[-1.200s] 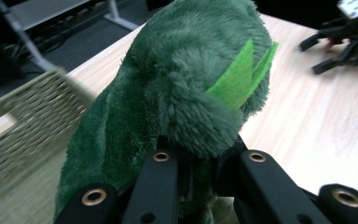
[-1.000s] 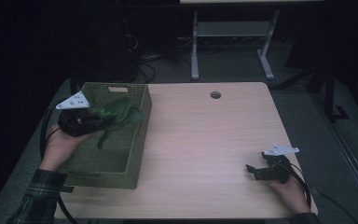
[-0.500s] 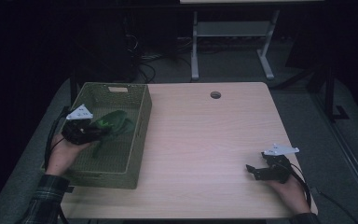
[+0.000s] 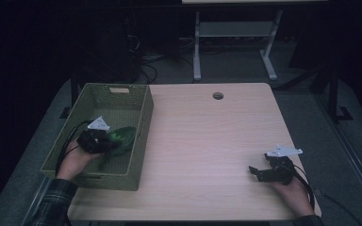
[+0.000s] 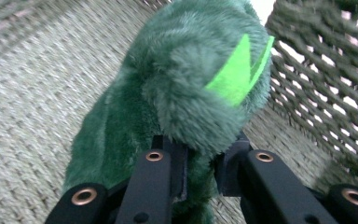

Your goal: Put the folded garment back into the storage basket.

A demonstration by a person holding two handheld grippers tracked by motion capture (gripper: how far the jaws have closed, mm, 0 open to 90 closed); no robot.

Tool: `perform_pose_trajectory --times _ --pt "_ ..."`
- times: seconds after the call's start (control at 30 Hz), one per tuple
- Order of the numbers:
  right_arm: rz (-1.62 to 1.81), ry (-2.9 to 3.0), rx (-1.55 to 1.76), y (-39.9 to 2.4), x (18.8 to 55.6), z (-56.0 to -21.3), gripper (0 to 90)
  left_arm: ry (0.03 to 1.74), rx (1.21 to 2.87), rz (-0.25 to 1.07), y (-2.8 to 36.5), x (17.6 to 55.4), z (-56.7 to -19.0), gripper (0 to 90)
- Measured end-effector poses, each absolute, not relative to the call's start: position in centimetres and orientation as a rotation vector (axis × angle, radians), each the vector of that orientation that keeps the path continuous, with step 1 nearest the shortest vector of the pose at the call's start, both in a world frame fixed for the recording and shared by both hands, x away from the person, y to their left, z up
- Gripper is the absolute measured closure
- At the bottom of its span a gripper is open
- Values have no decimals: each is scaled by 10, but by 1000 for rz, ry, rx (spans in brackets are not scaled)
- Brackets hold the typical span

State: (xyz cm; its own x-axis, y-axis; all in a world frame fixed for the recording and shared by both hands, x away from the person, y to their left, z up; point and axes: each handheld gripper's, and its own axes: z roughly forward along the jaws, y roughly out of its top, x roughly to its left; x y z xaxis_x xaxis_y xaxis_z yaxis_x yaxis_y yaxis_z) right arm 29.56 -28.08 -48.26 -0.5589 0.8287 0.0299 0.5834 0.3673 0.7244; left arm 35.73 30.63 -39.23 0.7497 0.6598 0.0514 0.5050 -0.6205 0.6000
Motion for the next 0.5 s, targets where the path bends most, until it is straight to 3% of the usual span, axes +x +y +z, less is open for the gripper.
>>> perform_pose_trajectory --times 0.2,0.5 --pt "1006 2294 1238 -281 296 -483 138 863 2365 353 308 356 -390 680" --pt "1005 2294 1238 -281 296 -482 138 830 2347 368 310 346 -378 483"
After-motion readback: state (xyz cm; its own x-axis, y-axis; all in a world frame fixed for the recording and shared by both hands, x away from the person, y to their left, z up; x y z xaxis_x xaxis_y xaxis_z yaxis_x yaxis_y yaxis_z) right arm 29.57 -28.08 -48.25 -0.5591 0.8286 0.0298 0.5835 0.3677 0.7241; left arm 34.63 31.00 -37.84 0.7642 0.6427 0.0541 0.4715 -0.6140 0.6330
